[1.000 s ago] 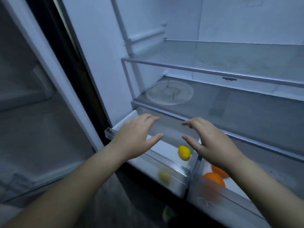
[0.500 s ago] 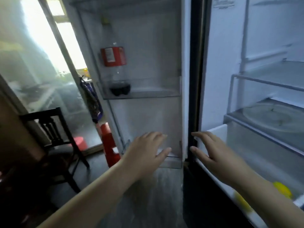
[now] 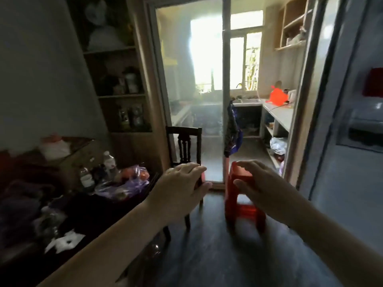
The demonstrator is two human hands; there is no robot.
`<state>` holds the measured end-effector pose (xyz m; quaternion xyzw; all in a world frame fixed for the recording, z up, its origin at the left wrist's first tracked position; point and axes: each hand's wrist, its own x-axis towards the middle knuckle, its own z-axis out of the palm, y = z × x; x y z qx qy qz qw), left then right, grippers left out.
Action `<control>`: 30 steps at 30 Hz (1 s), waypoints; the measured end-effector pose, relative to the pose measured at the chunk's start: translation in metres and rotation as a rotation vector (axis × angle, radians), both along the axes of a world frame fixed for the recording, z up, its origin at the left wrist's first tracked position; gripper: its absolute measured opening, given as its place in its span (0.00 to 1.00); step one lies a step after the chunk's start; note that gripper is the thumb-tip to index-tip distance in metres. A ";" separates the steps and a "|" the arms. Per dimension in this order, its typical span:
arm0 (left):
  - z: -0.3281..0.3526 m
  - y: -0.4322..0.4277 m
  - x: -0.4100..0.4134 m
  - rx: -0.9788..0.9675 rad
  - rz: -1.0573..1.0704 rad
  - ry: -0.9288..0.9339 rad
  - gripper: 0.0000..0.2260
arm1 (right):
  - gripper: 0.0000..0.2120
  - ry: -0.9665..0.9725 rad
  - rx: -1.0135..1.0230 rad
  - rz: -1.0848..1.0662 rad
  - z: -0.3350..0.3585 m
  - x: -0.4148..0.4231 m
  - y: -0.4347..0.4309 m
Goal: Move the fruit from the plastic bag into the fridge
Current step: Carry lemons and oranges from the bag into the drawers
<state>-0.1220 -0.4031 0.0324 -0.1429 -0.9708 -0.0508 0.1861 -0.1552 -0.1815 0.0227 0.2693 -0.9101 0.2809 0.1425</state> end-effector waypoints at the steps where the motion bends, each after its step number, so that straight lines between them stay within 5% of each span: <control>1: -0.002 -0.027 0.002 0.005 0.058 0.005 0.27 | 0.25 0.019 -0.006 0.048 -0.001 -0.008 -0.027; 9: -0.029 -0.183 0.047 0.035 0.416 -0.011 0.34 | 0.20 -0.004 0.024 0.361 -0.013 -0.043 -0.198; 17: -0.068 -0.242 0.047 0.103 0.597 -0.089 0.34 | 0.24 0.006 0.102 0.546 -0.046 -0.086 -0.291; 30: -0.109 -0.267 -0.134 0.107 0.667 -0.194 0.24 | 0.23 -0.030 0.161 0.616 -0.078 -0.274 -0.315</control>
